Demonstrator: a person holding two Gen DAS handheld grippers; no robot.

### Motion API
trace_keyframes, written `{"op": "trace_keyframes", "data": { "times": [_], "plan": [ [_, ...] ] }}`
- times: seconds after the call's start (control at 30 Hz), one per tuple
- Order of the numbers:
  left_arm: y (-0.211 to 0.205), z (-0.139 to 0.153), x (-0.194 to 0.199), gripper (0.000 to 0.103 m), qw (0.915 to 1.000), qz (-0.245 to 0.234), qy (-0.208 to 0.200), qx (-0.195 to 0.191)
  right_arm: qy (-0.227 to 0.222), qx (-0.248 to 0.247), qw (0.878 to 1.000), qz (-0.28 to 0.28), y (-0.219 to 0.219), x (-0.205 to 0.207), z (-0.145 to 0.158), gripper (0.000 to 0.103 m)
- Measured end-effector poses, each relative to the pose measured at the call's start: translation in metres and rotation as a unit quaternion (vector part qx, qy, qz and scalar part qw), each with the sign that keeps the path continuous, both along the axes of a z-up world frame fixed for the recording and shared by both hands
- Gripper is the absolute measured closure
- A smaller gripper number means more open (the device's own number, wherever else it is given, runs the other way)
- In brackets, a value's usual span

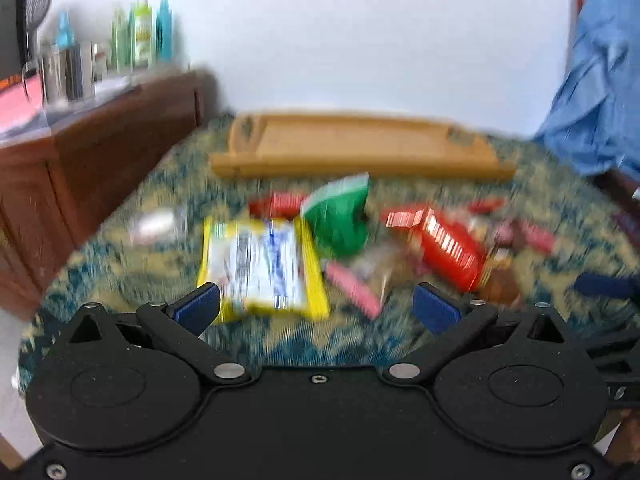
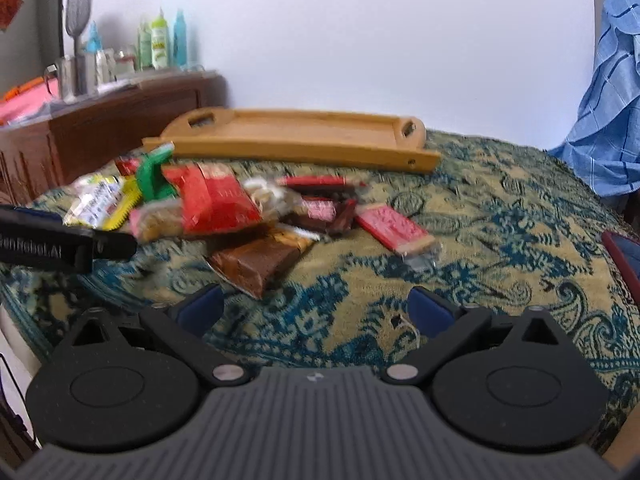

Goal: Organize snacks
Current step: 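Grasp the yellow Ameria bag with the left tool while the right tool grasps the red wafer bar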

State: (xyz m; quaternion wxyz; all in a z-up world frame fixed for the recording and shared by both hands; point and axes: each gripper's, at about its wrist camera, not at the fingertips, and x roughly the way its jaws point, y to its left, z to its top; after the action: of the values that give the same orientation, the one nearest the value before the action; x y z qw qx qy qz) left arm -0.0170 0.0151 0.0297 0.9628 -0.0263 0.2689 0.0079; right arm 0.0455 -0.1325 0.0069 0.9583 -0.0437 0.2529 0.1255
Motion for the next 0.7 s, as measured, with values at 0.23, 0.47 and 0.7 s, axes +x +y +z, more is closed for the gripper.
{"op": "trace_keyframes", "data": {
  "times": [0.23, 0.47, 0.7],
  "plan": [
    [0.009, 0.019, 0.013, 0.007, 0.9989, 0.011, -0.04, 0.023, -0.039, 0.0, 0.999, 0.006, -0.002, 0.0, 0.02, 0.015],
    [0.036, 0.009, 0.028, 0.021, 0.998, 0.062, 0.007, 0.005, -0.006, -0.043, 0.998, -0.034, -0.023, 0.039, 0.034, 0.025],
    [0.029, -0.005, 0.035, 0.02, 0.9986, 0.046, 0.026, 0.004, 0.032, -0.05, 0.998, -0.015, -0.026, 0.063, 0.027, 0.029]
  ]
}}
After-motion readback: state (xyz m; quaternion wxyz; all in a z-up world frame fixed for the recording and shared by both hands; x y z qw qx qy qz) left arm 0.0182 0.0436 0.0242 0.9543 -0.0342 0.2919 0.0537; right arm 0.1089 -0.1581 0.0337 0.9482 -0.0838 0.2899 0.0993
